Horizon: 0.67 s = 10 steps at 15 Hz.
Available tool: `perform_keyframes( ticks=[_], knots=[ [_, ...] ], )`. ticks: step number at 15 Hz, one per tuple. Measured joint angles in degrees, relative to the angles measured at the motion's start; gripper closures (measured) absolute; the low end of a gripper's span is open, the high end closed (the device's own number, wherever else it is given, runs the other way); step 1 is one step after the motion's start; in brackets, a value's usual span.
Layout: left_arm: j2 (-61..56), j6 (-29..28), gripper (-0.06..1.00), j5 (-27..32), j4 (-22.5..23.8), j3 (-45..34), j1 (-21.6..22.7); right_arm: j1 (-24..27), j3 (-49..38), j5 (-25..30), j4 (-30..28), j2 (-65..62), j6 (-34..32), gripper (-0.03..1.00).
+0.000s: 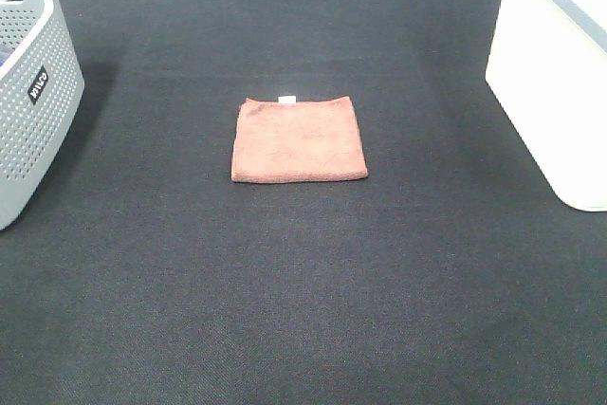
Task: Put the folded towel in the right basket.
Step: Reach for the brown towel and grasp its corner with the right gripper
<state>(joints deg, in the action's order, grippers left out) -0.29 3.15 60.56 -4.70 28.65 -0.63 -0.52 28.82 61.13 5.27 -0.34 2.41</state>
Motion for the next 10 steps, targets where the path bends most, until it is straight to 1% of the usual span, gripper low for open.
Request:
perform_keyframes(
  ticks=[10],
  knots=[
    [0.0, 0.0, 0.07, 0.0, 0.0, 0.0, 0.0, 0.0, 0.0, 0.0, 0.0, 0.0, 0.0, 0.32]
  ],
)
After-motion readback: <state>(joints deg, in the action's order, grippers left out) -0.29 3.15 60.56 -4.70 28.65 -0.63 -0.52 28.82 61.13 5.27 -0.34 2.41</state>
